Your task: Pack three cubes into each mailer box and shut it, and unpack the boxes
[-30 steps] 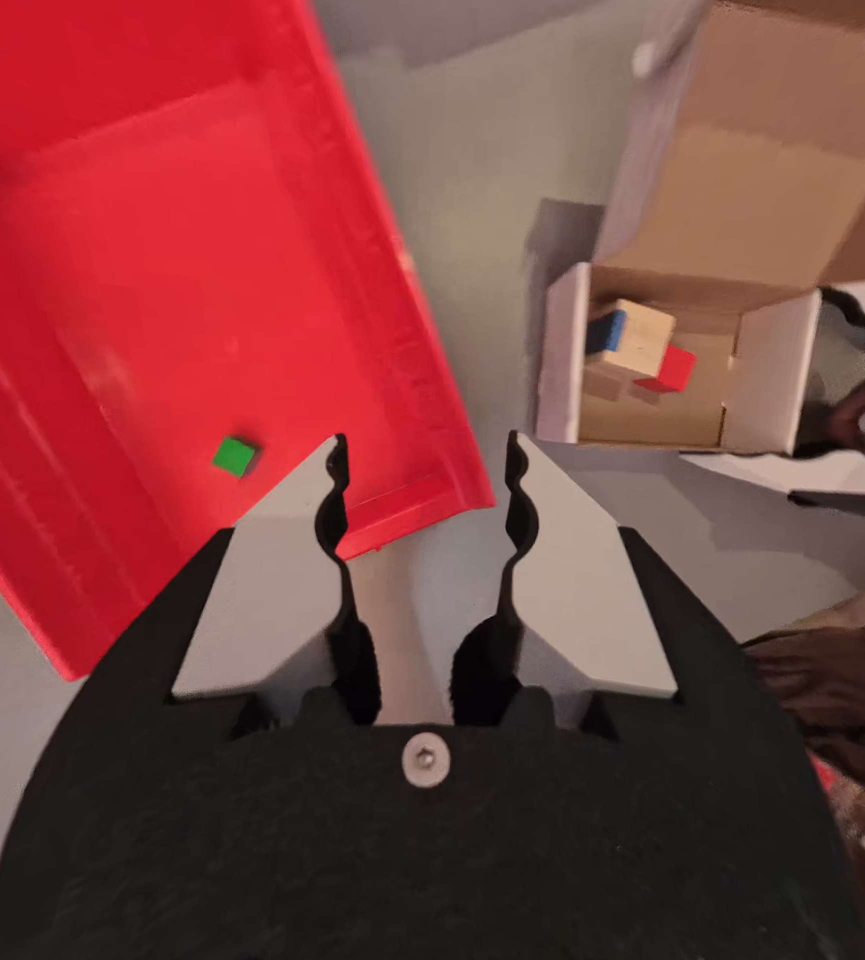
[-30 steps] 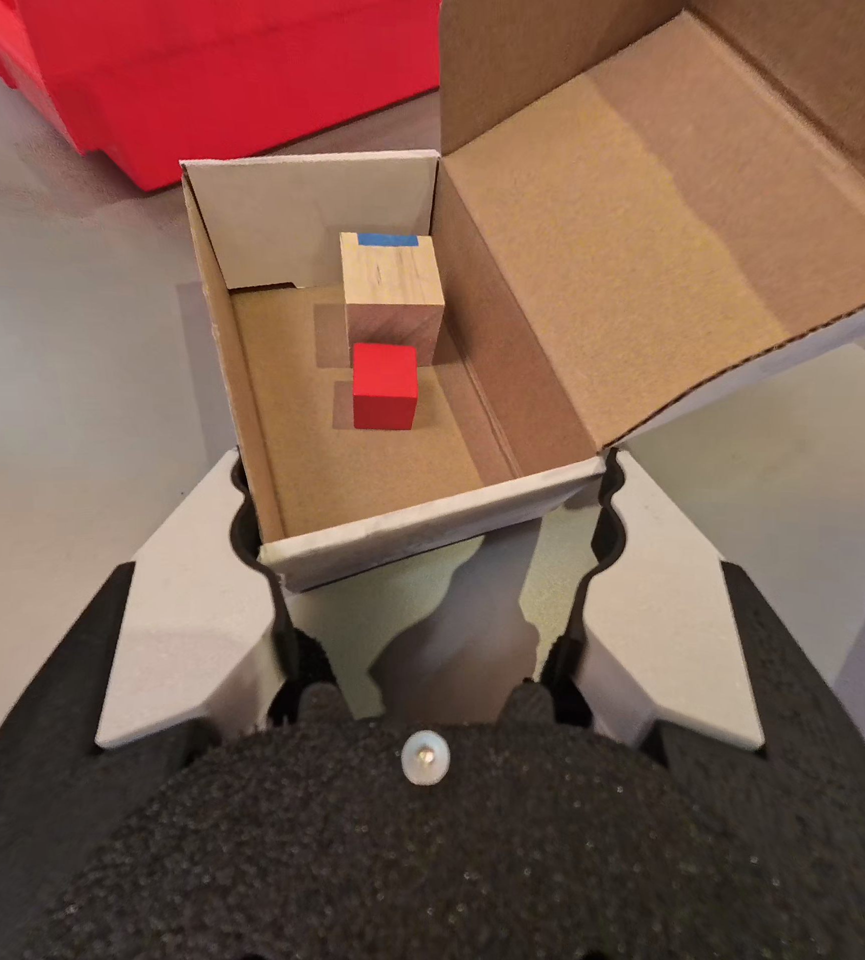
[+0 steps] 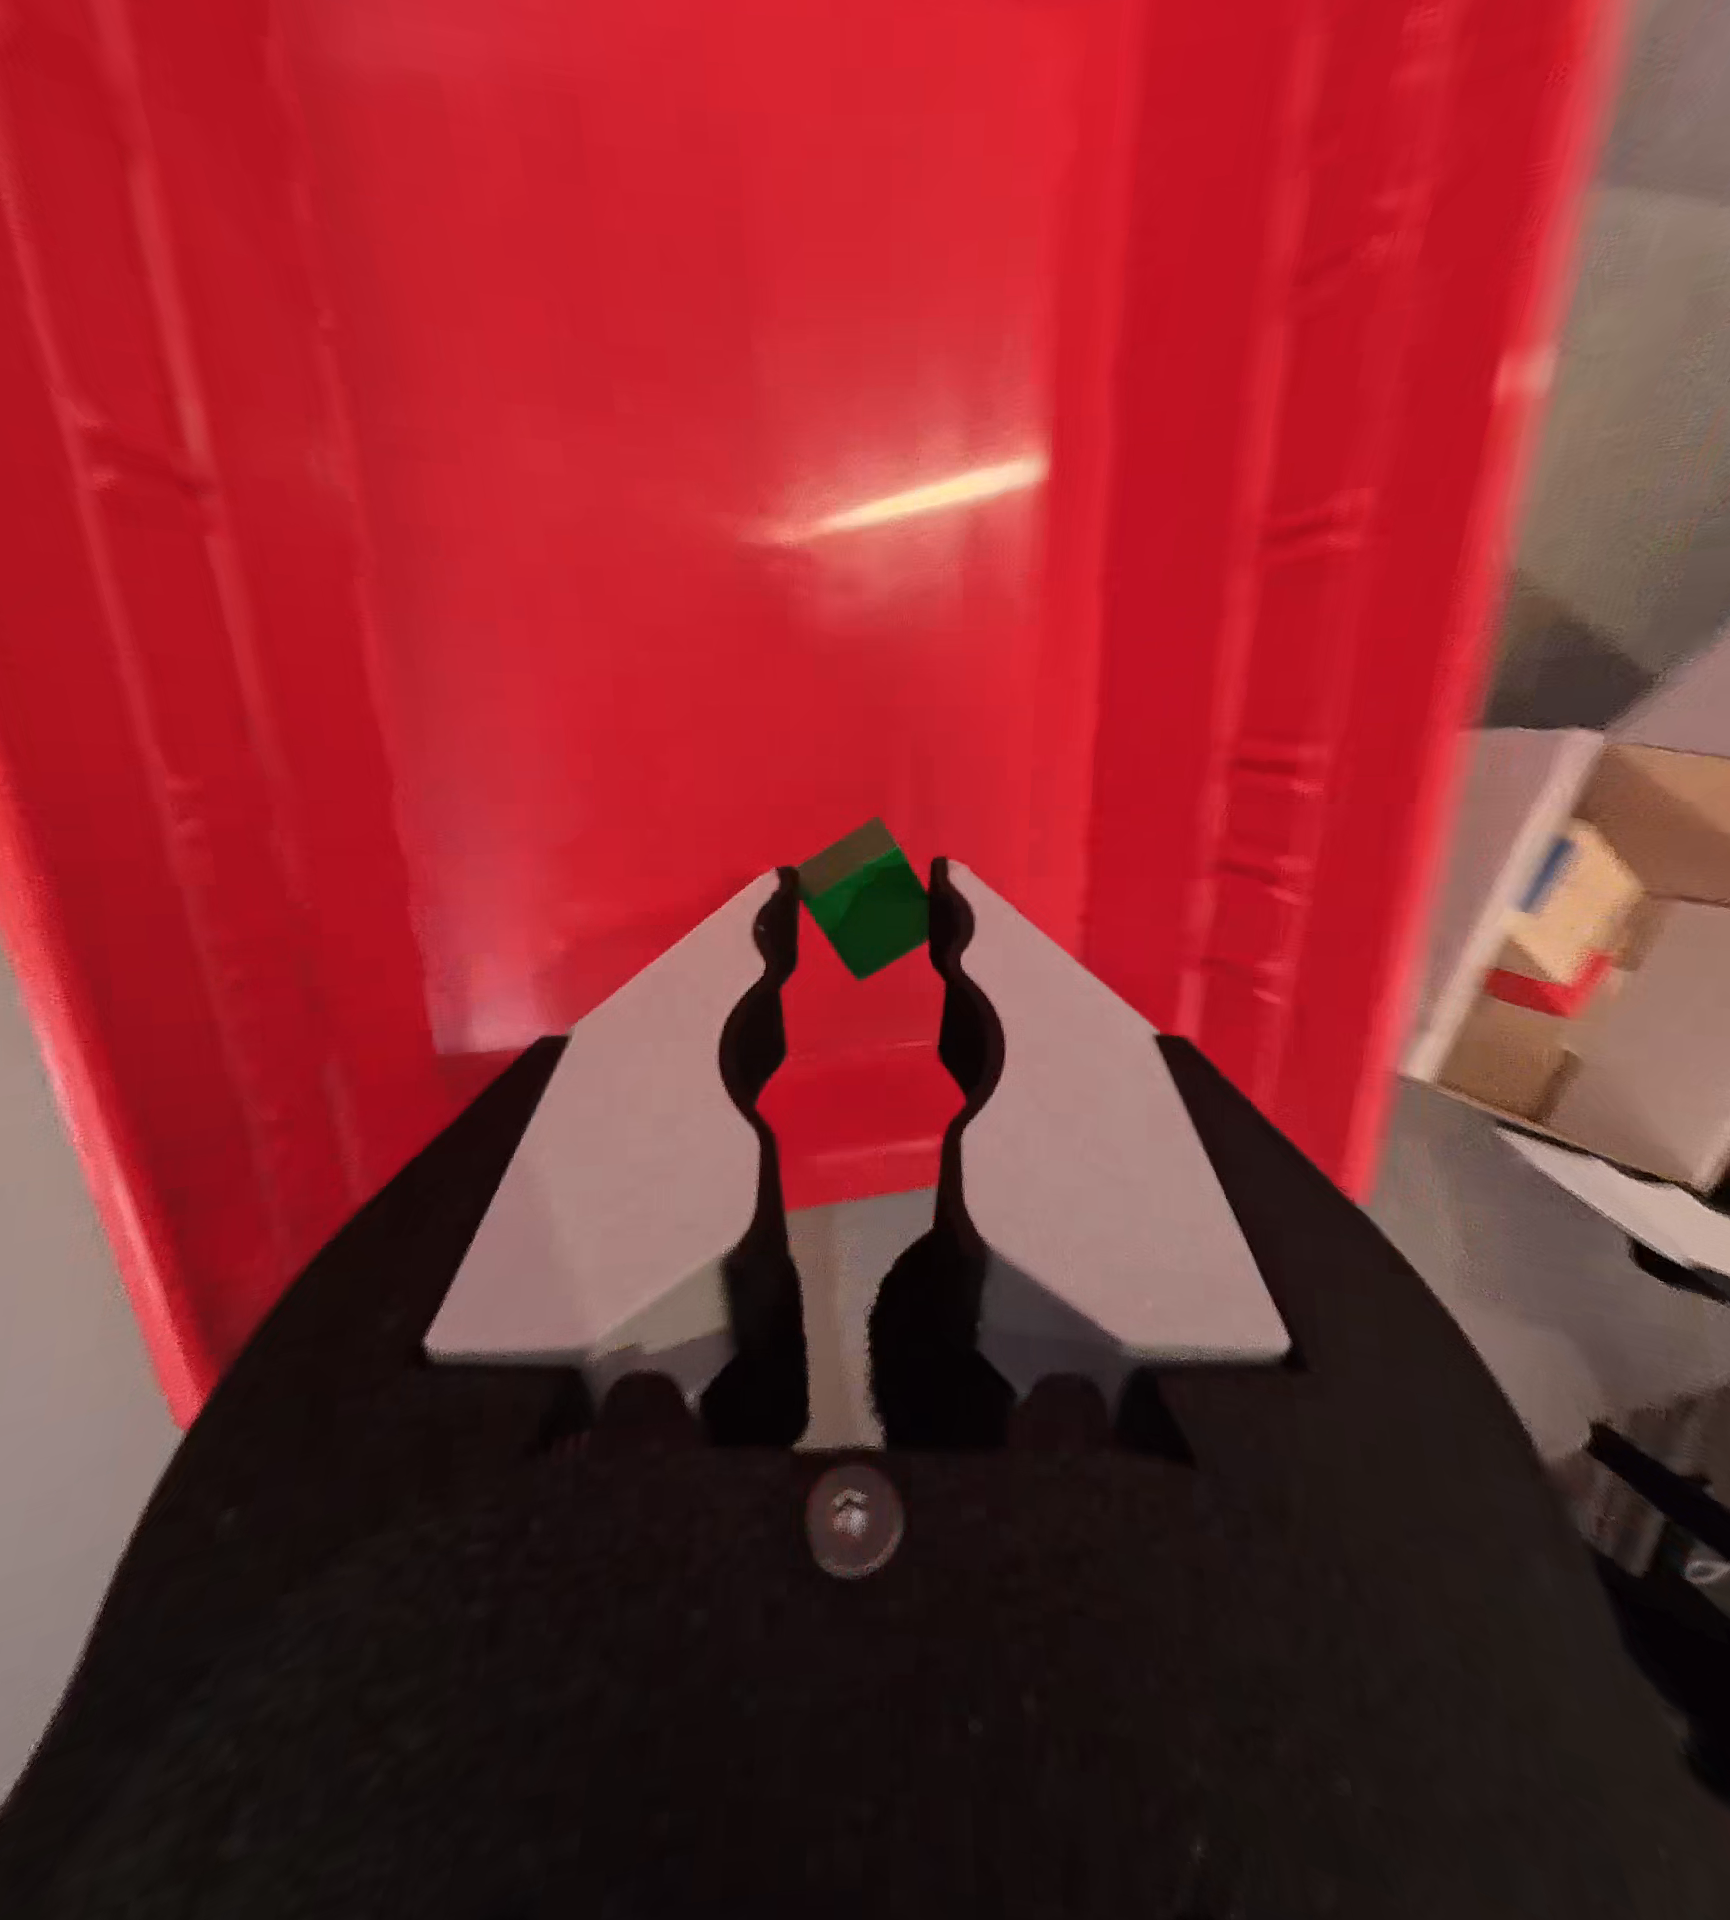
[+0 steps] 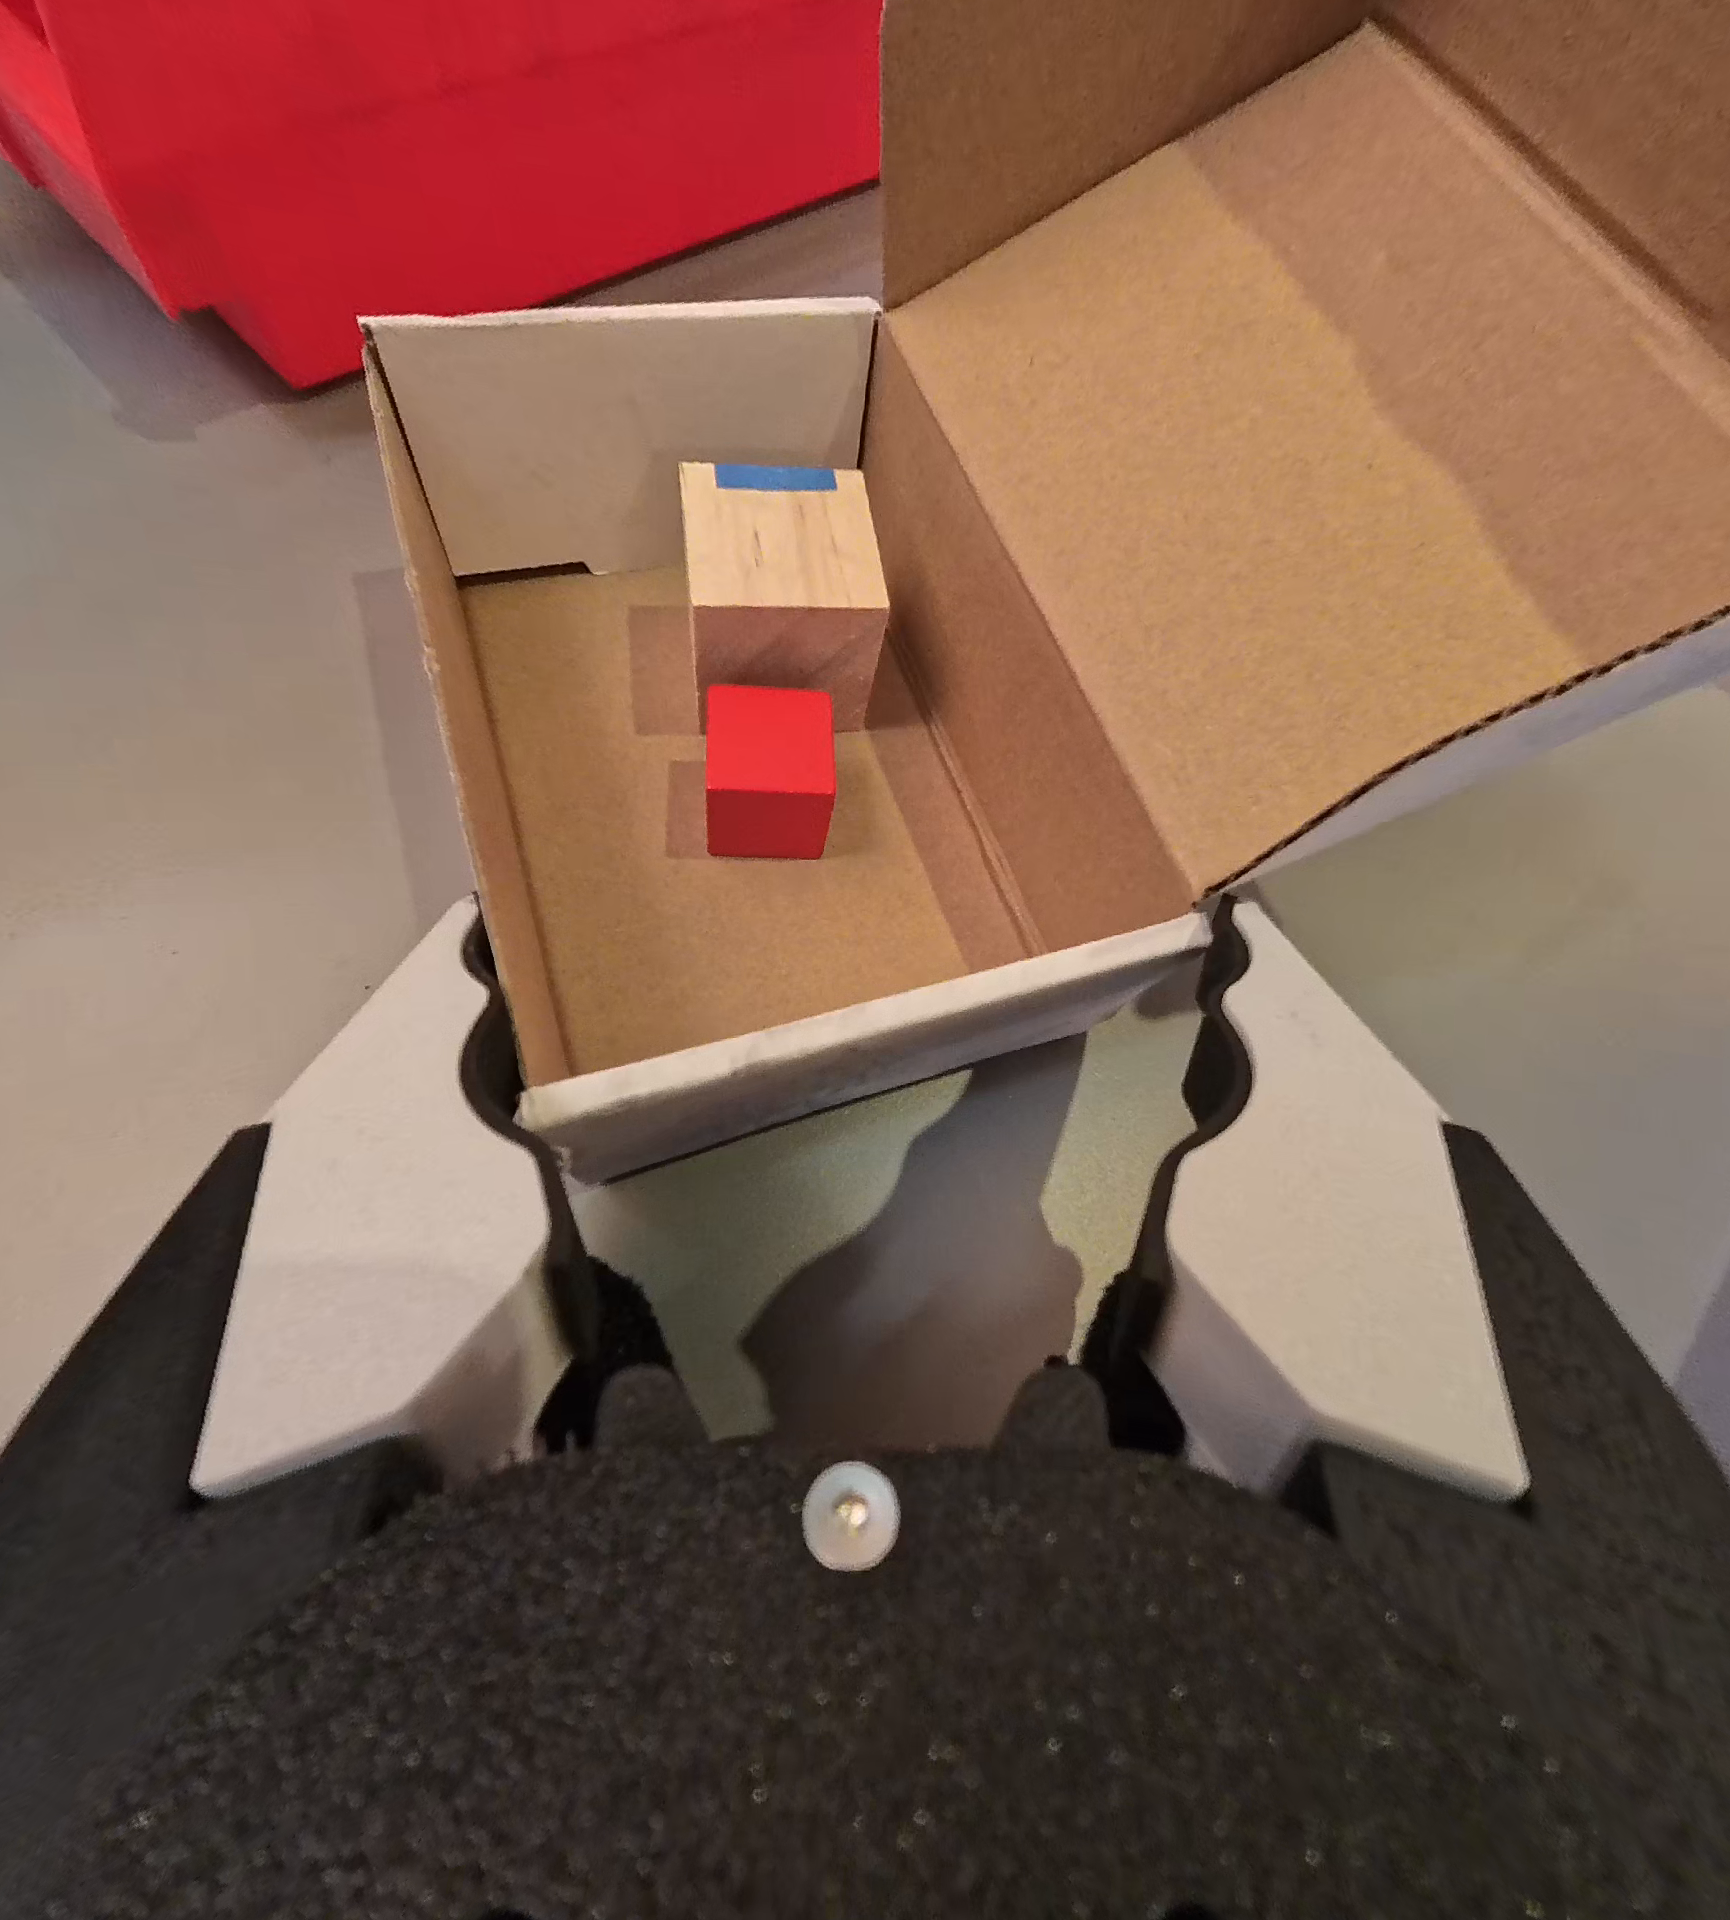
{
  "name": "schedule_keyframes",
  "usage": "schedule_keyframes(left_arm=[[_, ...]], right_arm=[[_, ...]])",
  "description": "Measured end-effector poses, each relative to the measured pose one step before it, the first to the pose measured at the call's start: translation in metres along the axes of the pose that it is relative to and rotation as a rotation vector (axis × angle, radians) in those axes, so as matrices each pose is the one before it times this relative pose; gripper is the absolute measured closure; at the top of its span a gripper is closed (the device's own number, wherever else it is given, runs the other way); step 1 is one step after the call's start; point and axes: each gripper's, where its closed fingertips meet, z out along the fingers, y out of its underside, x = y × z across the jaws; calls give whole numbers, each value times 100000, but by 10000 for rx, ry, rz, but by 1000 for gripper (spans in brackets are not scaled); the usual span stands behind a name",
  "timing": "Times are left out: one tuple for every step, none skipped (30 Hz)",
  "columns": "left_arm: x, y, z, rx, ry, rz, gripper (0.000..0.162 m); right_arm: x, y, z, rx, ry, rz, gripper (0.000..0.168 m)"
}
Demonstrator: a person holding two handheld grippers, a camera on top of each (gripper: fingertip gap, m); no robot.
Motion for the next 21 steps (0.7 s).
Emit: schedule_keyframes(left_arm=[[1630, -315, -1102, 264, 328, 308, 141], [2063, -337, -1025, 259, 448, 368, 141], [2340, -226, -802, 158, 488, 418, 141], [2495, -148, -495, 84, 466, 474, 140], [2604, -76, -112, 17, 452, 523, 140], [2676, 65, 317, -116, 477, 539, 141], [2573, 240, 789, -260, 451, 533, 140], [2395, 270, 1202, -329, 417, 502, 140], [2167, 263, 1540, -370, 397, 443, 140], [1778, 288, 1813, -437, 313, 384, 140], [1237, 243, 1919, -461, 146, 326, 140], [610, 71, 1897, -401, -100, 269, 140], [204, -87, 1774, -328, -234, 242, 140], [251, -152, 1623, -290, -101, 165, 140], [271, -166, 1461, -279, 45, 7, 140], [46, -241, 1252, -220, 10, -112, 140], [-266, -295, 997, -157, -130, -90, 140], [-439, -314, 791, -113, -209, -57, 140], [-272, -250, 657, -111, -105, -82, 140], [-63, -100, 578, -165, -17, -49, 140], [-102, 7, 523, -198, -108, 49, 140]], right_arm=[[2, -6, 9, 0, 0, 1, 38], [-6, -7, 4, 2, 5, -8, 38], [-11, 3, 9, -1, 7, -13, 38], [0, -4, 2, 0, 7, -14, 38], [0, 0, 0, -1, 4, -6, 38], [-6, -3, 1, 0, 2, -3, 38], [0, 0, 0, 0, -1, -3, 38], [-6, -1, 0, 0, -3, 1, 38], [2, 1, -1, 1, -4, 3, 38], [3, 2, -1, 0, -3, 3, 38], [0, -1, 1, 1, 0, -1, 38], [-1, 1, -1, -1, -1, -1, 38], [-5, 4, -8, 1, -2, 0, 38], [-2, -1, 0, 1, -2, -1, 38], [2, 6, -9, 1, -3, 3, 38], [-6, 9, 0, 3, -1, 1, 38], [4, 5, -8, 2, -3, -2, 38], [-11, 2, -7, 0, -2, -5, 38], [-13, -9, 5, 3, 1, -7, 38], [-9, 8, 0, 0, 4, -13, 38], [-12, -1, -5, 1, 1, -11, 38]])
